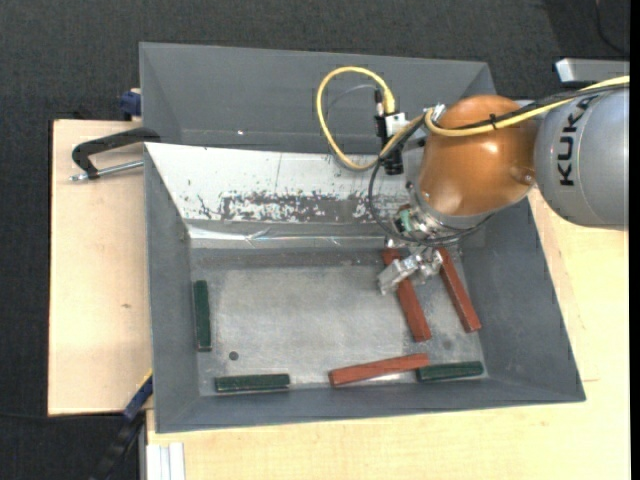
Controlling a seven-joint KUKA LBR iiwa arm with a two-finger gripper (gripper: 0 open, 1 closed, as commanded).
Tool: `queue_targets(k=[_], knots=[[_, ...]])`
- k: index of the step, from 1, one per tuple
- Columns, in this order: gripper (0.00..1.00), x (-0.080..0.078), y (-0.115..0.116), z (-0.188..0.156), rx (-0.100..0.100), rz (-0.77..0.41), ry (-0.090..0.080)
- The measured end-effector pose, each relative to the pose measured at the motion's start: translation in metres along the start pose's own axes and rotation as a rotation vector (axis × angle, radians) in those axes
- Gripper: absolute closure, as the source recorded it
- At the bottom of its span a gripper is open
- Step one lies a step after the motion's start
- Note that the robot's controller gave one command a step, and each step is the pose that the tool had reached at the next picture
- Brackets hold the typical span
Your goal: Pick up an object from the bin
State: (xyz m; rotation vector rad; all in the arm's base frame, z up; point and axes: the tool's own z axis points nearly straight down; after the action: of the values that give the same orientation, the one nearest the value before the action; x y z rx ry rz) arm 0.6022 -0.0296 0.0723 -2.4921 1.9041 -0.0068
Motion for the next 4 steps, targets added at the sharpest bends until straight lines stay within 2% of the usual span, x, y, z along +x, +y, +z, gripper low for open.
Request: queue_targets(k=[4], knots=[[1.0, 0.0, 0.0004, 0.0003, -0.002, 0.002, -0.003]])
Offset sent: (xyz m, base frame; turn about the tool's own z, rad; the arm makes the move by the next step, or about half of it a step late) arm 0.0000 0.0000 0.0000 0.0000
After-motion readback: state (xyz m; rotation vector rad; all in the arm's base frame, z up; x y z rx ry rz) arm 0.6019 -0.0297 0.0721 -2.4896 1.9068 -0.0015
